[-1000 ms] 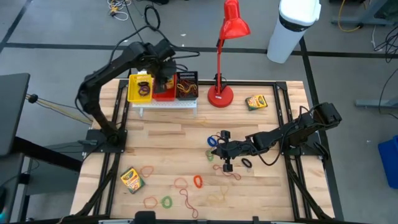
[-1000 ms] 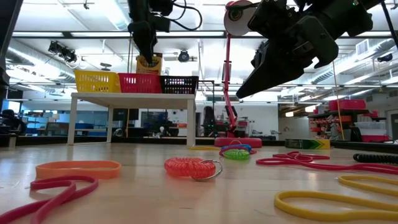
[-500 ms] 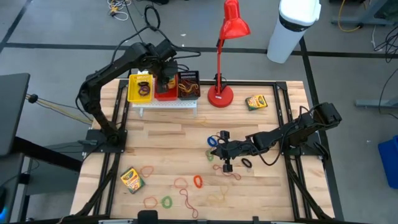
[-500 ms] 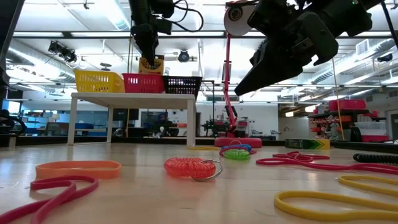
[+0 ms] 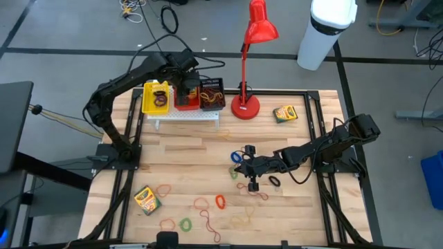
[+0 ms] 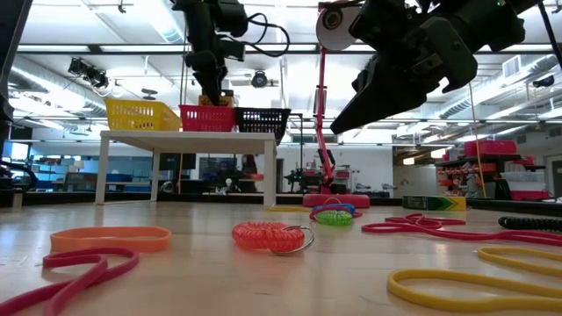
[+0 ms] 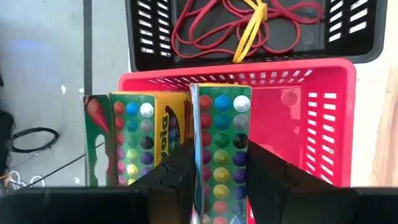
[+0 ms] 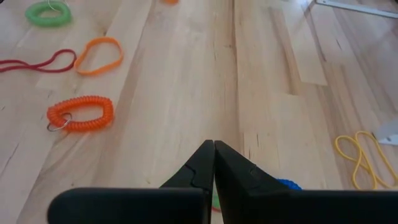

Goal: Pick & Place Office Desk Supplies
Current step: Put the crayon box into the red bin on the shelf

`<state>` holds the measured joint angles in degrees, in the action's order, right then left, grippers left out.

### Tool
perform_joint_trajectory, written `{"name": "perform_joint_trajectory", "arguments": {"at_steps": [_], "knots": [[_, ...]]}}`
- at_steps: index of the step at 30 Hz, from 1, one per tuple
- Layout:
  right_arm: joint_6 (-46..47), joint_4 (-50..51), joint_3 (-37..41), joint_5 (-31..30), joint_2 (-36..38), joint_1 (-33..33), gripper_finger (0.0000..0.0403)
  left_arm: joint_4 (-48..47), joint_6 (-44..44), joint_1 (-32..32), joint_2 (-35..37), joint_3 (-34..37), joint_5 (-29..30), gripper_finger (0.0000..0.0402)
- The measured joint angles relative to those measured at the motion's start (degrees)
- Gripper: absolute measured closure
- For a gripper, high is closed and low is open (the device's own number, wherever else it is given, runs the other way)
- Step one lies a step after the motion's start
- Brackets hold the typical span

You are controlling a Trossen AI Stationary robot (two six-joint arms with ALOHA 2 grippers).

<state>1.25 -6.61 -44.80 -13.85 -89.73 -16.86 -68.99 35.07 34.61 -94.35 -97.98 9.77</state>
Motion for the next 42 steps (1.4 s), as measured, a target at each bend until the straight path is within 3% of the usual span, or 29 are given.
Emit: {"name": "perform_joint_trajectory", "arguments": {"at_steps": [15, 24, 29, 38, 42], "knots": [[0.0, -0.8, 0.0, 1.0, 0.0, 0.0, 0.0382, -1.3, -2.9, -0.1, 0.2, 0.0, -0.4, 0.0278], [-0.1, -0.8, 0.0, 1.0, 0.0, 0.0, 0.0382, -1.5, -3.8, -0.1, 0.1, 0.1, 1.0, 0.0199], [-0.1, -0.9, 0.0, 1.0, 0.0, 0.0, 0.0382, -1.4, -3.6, -0.6, 0.1, 0.1, 4.9, 0.0163], [-0.1, -0.9, 0.0, 1.0, 0.0, 0.0, 0.0382, -1.3, -1.5, -3.4, 2.8, 0.1, 10.9, 0.0150], [-0.1, -1.0, 0.0, 1.0, 0.0, 0.0, 0.0382, -1.3, -2.7, -4.9, 5.2, 0.1, 10.9, 0.0155]]}}
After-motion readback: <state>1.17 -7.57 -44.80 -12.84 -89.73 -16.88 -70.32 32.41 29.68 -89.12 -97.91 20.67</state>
